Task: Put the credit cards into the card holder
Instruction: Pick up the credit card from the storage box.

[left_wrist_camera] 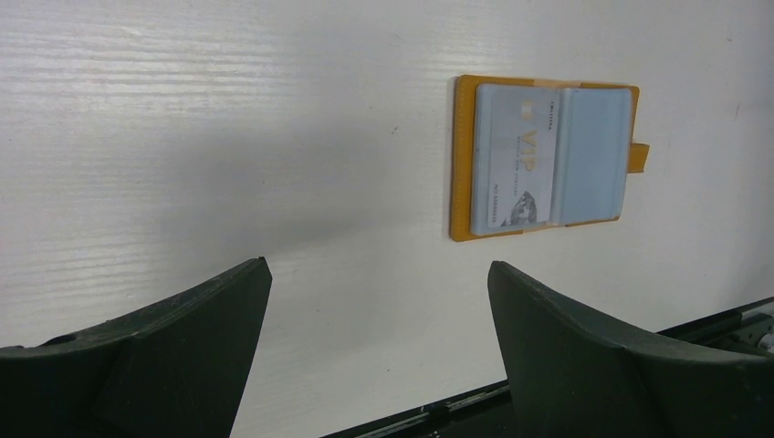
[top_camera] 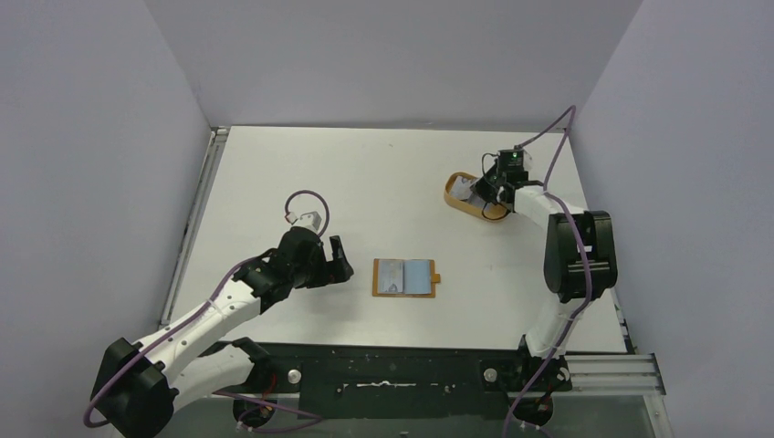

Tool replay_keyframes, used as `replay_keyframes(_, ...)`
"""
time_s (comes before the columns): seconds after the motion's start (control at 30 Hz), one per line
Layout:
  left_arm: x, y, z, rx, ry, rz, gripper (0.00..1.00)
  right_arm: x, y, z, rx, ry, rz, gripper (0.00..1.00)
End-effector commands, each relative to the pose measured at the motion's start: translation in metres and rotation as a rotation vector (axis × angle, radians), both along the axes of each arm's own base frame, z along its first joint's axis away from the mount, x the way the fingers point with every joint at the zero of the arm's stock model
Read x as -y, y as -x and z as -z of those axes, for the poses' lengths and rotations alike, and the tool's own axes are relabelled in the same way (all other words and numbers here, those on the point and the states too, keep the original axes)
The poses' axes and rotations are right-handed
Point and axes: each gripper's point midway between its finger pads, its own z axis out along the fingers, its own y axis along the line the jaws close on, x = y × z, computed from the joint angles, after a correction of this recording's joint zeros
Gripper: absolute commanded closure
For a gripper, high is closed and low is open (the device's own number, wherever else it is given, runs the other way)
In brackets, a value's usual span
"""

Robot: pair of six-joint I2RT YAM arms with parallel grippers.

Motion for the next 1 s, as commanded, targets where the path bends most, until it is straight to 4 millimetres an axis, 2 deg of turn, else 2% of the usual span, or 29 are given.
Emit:
replay_keyframes(0.0,0.009,-0.013,-0.025,0.075,0.066,-0.008,0.12,0.002,-0.007,-0.049,0.062,-0.036,0.044,1.0)
replay_keyframes(0.13,0.007,-0.013,-0.029,0.087,0.066,-0.015,0.12,0.001,-0.001,-0.08,0.035,-0.087,0.078,1.0)
replay_keyframes(0.3,0.003,-0.013,-0.036,0.107,0.068,-0.027,0.12,-0.009,0.025,-0.127,0.044,-0.173,0.071,1.0)
replay_keyframes(0.5,0.005,-0.013,-0.05,0.132,0.096,-0.024,0.12,-0.036,0.074,-0.192,0.095,-0.347,-0.058,1.0)
replay_keyframes(0.63,0.004,-0.013,-0.056,0.15,0.105,-0.022,0.12,-0.069,0.116,-0.232,0.173,-0.482,-0.245,1.0)
replay_keyframes(0.73,0.003,-0.013,-0.06,0.164,0.105,-0.018,0.1,-0.094,0.144,-0.243,0.178,-0.566,-0.343,1.0)
replay_keyframes(0.8,-0.003,-0.014,-0.062,0.167,0.106,-0.062,0.04,-0.109,0.159,-0.245,0.166,-0.626,-0.395,1.0)
replay_keyframes(0.97,-0.017,-0.014,-0.07,0.226,0.185,-0.169,0.03,-0.12,0.181,-0.245,0.167,-0.607,-0.465,1.0)
